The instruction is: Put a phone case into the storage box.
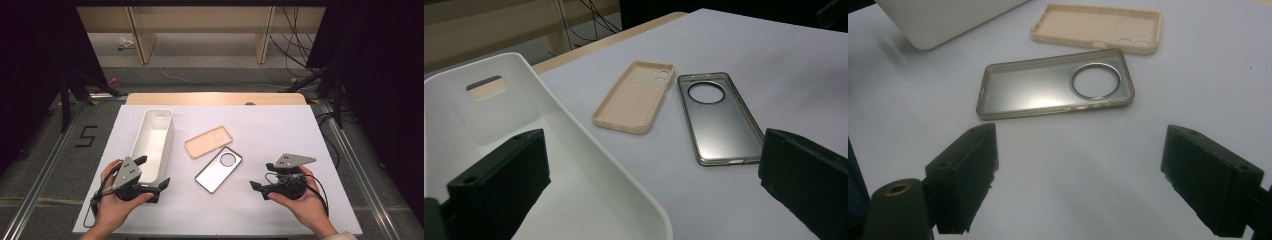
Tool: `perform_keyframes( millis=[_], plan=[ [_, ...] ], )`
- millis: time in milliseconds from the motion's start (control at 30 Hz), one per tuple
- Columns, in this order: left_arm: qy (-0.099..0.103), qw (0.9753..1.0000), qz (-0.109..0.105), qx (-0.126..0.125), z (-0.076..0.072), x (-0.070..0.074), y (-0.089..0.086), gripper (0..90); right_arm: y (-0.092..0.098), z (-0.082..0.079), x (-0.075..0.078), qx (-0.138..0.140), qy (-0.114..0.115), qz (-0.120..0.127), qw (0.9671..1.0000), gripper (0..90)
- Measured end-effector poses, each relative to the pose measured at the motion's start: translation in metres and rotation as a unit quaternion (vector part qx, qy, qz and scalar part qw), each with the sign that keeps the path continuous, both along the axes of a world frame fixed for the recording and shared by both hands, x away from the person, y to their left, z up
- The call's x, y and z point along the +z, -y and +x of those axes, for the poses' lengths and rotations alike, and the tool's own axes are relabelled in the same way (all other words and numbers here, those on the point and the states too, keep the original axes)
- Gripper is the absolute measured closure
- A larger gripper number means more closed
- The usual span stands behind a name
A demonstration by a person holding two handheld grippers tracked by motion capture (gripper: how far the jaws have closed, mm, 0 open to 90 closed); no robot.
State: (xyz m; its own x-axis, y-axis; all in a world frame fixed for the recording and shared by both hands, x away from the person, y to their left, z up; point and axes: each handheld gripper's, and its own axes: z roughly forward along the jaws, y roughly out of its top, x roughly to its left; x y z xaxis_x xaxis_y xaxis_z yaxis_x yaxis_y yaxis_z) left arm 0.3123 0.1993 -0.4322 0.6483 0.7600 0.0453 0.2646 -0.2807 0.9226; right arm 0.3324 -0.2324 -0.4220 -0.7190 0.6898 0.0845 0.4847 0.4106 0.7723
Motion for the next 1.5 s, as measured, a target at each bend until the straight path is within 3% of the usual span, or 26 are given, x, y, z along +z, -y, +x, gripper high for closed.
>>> perform_keyframes(
  millis=[300,433,500,600,667,700,733,767,800,833,867,1033,1500],
  plan=[
    [0.000,1.0000,0.001,-0.001,0.000,0.000,0.000,0.0,-0.005,0.002,-0.001,0.001,-0.001,-0.001,1.0000,16.2],
    [0.001,1.0000,0.003,-0.002,0.000,0.000,0.001,0.0,-0.011,0.006,-0.002,0.006,-0.002,-0.002,1.0000,20.5],
    [0.001,1.0000,0.003,-0.002,0.000,0.000,0.002,0.0,-0.019,0.009,-0.004,0.013,-0.003,-0.003,0.9999,25.4],
    [0.001,1.0000,0.005,-0.004,0.000,0.000,0.002,0.0,-0.038,0.013,-0.007,0.036,-0.002,-0.012,0.9993,39.8],
    [0.001,1.0000,0.004,-0.004,0.000,0.000,0.002,0.0,-0.044,0.014,-0.008,0.041,-0.001,-0.016,0.9990,42.8],
    [0.001,1.0000,0.005,-0.004,0.000,0.000,0.002,0.0,-0.058,0.017,-0.008,0.054,0.001,-0.020,0.9983,53.9],
    [0.002,1.0000,0.005,-0.004,0.000,0.000,0.002,0.0,-0.058,0.017,-0.008,0.054,0.001,-0.020,0.9983,53.9],
    [0.003,1.0000,0.005,-0.005,0.000,0.000,0.002,0.0,-0.072,0.022,-0.010,0.074,-0.003,-0.029,0.9968,63.6],
    [0.002,1.0000,0.004,-0.004,0.000,0.000,0.002,0.0,-0.072,0.022,-0.010,0.074,-0.003,-0.029,0.9968,63.6],
    [0.002,1.0000,0.004,-0.004,0.000,0.000,0.002,0.0,-0.076,0.023,-0.010,0.078,-0.006,-0.031,0.9965,67.2],
    [0.002,1.0000,0.004,-0.005,0.000,0.000,0.002,0.0,-0.086,0.027,-0.013,0.088,-0.022,-0.039,0.9951,74.6],
    [0.001,1.0000,0.004,-0.008,-0.001,0.000,0.003,0.0,-0.103,0.036,-0.020,0.099,-0.048,-0.052,0.9926,86.5],
    [0.003,0.9999,0.004,-0.010,-0.001,0.000,0.003,0.0,-0.134,0.045,-0.038,0.104,-0.102,-0.102,0.9840,90.0]
  ],
)
